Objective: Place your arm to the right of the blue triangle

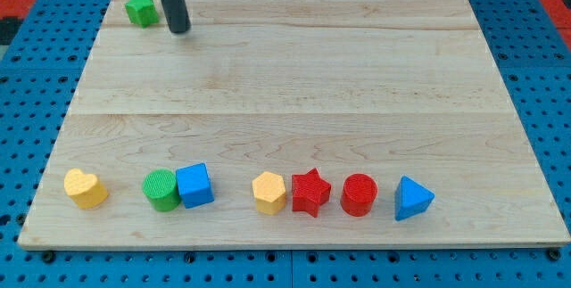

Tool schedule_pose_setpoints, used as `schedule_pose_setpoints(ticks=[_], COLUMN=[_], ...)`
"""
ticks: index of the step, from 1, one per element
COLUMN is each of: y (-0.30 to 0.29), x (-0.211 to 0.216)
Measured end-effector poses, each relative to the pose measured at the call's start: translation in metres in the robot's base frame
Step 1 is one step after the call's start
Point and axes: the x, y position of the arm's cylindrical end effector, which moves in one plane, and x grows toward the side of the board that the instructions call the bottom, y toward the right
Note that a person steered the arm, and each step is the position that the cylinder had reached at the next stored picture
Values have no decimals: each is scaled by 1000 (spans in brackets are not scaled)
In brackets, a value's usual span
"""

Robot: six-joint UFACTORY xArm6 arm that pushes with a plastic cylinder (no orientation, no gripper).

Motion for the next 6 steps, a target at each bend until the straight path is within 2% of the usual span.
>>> schedule_pose_setpoints(ticks=[1, 2, 3, 4, 5, 6], y=[-15, -7, 105, 217, 293, 334], x=[26, 27, 34, 81, 122, 214])
